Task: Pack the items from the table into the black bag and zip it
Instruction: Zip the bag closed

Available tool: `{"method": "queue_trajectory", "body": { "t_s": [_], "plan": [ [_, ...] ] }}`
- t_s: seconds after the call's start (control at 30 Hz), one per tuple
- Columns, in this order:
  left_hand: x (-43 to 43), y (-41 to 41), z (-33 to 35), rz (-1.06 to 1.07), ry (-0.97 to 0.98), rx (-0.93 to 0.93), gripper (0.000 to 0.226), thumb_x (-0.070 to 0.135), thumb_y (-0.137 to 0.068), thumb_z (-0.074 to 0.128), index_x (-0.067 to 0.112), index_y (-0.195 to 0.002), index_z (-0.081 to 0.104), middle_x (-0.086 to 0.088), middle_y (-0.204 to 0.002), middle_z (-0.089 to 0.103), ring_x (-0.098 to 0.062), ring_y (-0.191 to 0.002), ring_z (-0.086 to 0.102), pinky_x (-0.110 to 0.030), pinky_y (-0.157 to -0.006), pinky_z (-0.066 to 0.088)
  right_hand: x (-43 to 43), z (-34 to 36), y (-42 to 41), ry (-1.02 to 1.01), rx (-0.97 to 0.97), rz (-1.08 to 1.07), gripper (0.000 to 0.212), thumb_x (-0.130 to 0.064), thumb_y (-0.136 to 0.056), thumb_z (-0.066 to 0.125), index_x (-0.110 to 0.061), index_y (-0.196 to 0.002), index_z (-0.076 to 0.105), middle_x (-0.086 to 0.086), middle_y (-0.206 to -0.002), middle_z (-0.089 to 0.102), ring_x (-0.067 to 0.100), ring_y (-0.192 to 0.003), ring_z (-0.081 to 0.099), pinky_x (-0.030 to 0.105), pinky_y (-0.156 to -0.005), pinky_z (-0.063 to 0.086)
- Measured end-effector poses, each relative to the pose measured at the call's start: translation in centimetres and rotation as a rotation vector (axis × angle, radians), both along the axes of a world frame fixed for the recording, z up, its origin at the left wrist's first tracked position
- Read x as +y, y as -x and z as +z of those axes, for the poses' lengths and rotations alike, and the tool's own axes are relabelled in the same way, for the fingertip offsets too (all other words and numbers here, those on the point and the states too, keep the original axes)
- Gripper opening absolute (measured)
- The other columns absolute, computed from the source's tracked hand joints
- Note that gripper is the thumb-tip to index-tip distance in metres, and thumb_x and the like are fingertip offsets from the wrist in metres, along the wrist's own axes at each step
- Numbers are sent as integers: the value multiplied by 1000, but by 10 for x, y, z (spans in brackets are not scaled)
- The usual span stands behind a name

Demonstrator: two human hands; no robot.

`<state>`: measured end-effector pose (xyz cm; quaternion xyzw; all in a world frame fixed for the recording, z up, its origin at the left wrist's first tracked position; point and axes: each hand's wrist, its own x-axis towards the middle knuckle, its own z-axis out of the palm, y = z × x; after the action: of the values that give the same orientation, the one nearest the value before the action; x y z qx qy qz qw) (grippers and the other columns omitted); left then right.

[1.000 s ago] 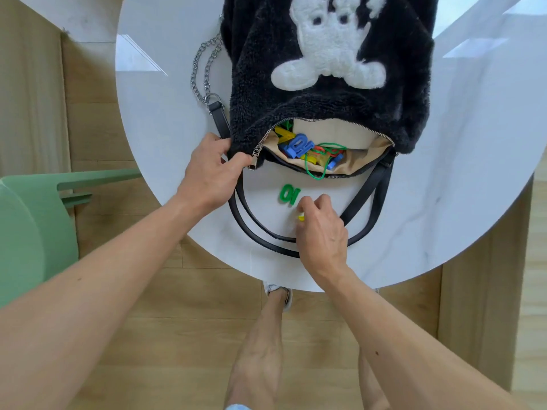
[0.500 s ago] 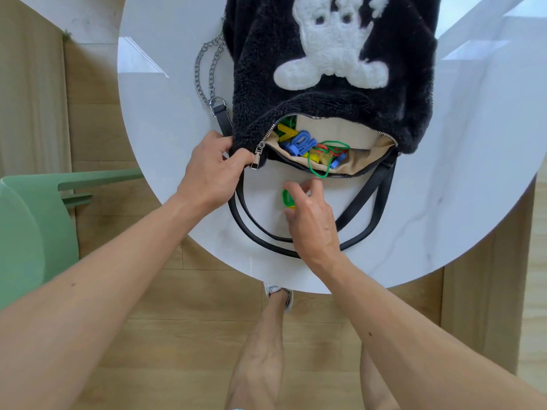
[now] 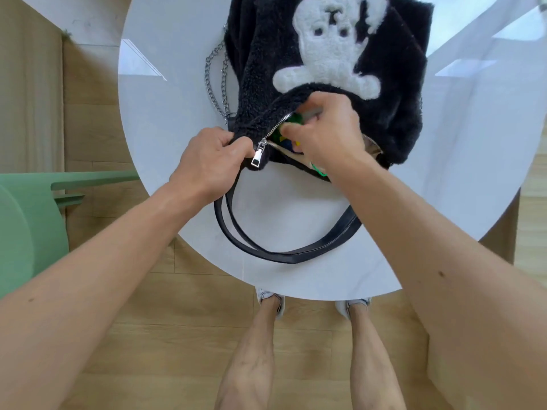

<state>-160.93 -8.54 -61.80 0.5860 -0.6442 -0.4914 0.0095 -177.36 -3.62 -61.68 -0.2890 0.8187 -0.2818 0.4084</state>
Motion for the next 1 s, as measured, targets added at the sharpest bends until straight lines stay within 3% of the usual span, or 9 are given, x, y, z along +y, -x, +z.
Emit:
{"method": "queue_trajectory", "body": {
  "t_s": [0.13, 0.27, 0.33, 0.4, 0.47, 0.57, 0.8, 0.87, 1.0],
  "plan": [
    [-3, 5, 6, 15, -13, -25, 50, 42, -70, 54, -8, -78, 53, -5, -76, 49, -18, -67, 42, -35, -65, 32, -2, -5, -13, 99, 30, -20, 19, -22, -86, 72, -16, -103, 68, -4, -100, 69, 12, -92, 65, 36, -84, 57],
    [-3, 1, 5, 25, -59, -16, 50, 42, -69, 55, -7, -78, 54, -7, -75, 50, -19, -70, 45, -35, -68, 34, 26, -7, -17, 171, -9, -9, 28, 2, -86, 56, -6, -113, 60, 9, -116, 62, 22, -106, 64, 39, -95, 53],
    [-3, -2, 4, 31, -79, 1, 47, 41, -70, 56, -5, -75, 54, -7, -75, 48, -18, -70, 44, -35, -69, 33, 42, 0, -20, 254, 45, -114, 30, 3, -85, 56, -11, -111, 64, 3, -110, 64, 8, -96, 64, 20, -84, 53],
    [-3, -3, 3, 37, -91, 12, 36, 39, -74, 57, 4, -66, 57, -1, -71, 49, -16, -68, 44, -34, -68, 32, 57, 6, -30, 303, 53, -147, 21, -4, -84, 65, -15, -101, 66, -2, -92, 67, 4, -77, 61, 15, -68, 49],
    [-3, -3, 4, 30, -98, 18, 30, 38, -75, 57, 20, -51, 52, 9, -60, 44, -13, -60, 40, -33, -64, 30, 64, 11, -49, 287, -3, -58, 21, -15, -82, 75, -16, -100, 63, -4, -82, 66, 7, -67, 61, 21, -63, 50],
    [-3, -2, 5, 4, -91, 28, 31, 38, -72, 57, 16, -53, 48, 4, -62, 41, -15, -61, 38, -34, -64, 31, 59, 12, -71, 253, 82, 77, 33, -31, -83, 78, -21, -108, 59, -10, -84, 63, 8, -63, 61, 32, -68, 52],
    [-13, 0, 12, -99, 7, -38, 37, 37, -73, 57, 0, -69, 53, -5, -73, 53, -18, -65, 46, -34, -63, 36, 35, 8, -66, 306, 207, 150, 7, -15, -90, 65, -10, -95, 66, 3, -77, 68, 28, -70, 60, 45, -65, 50],
    [-14, -1, 12, -138, 43, -59, 39, 39, -73, 56, 0, -71, 57, -11, -83, 58, -21, -69, 49, -35, -67, 37, 36, 7, -58, 276, 188, 113, 8, -11, -90, 62, -10, -94, 69, 4, -74, 70, 29, -69, 61, 44, -66, 51],
    [-10, -1, 11, -184, 87, -92, 36, 40, -76, 55, 5, -67, 56, 0, -84, 53, -20, -67, 45, -33, -63, 35, 37, 3, -42, 146, 176, 89, 14, -13, -88, 61, -14, -87, 75, 2, -72, 72, 26, -69, 66, 40, -68, 54]
  ]
}}
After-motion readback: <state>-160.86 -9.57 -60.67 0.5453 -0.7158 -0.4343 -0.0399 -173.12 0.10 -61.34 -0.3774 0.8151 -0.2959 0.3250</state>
